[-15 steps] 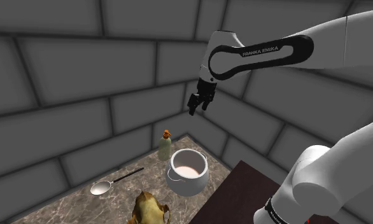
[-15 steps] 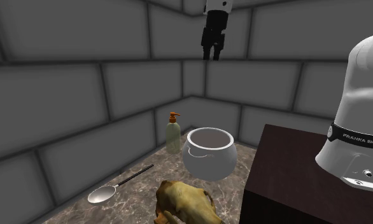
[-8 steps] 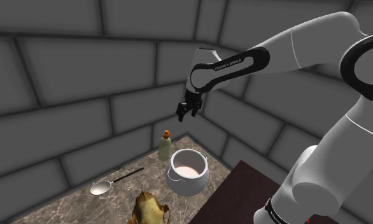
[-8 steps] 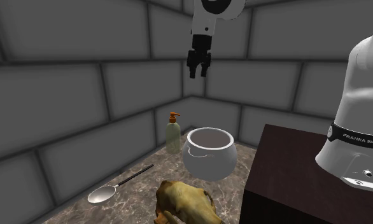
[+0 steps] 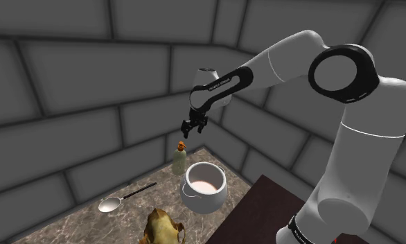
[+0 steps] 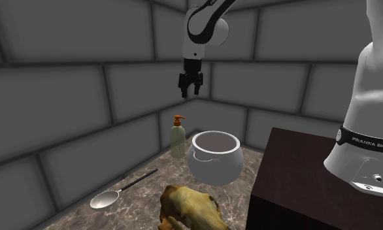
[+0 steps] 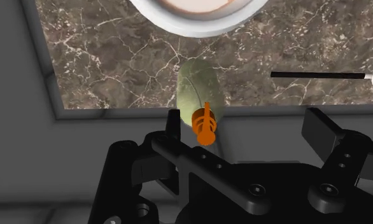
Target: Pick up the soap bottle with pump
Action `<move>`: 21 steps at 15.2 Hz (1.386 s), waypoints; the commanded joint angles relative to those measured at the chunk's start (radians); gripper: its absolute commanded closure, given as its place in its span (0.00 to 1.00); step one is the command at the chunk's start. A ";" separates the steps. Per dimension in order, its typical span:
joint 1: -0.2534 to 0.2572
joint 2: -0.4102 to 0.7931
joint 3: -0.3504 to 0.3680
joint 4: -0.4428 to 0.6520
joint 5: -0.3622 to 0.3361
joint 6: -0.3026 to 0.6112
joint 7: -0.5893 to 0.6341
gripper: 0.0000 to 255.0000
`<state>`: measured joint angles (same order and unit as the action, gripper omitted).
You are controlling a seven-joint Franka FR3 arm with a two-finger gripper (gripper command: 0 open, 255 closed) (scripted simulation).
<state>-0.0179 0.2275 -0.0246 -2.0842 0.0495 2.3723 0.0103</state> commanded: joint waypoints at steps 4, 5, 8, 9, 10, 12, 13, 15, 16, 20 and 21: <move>-0.005 0.193 -0.004 0.141 0.004 0.040 0.009 0.00; -0.006 0.232 -0.005 0.175 0.005 0.043 0.010 0.00; -0.010 0.352 -0.007 0.284 0.008 0.047 0.016 0.00; -0.012 0.392 -0.008 0.324 0.008 0.045 0.018 0.00; -0.013 0.433 -0.009 0.366 0.009 0.042 0.020 0.00; -0.014 0.448 -0.008 0.372 0.010 0.050 0.020 0.00; -0.014 0.457 -0.008 0.373 0.010 0.059 0.020 0.00; -0.015 0.477 -0.007 0.377 0.011 0.075 0.019 0.00; -0.015 0.487 -0.006 0.379 0.012 0.083 0.018 0.00; -0.016 0.514 -0.005 0.385 0.013 0.104 0.017 0.00; -0.016 0.513 -0.005 0.385 0.013 0.103 0.017 1.00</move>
<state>-0.0342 0.7395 -0.0299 -1.7002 0.0623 2.4743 0.0271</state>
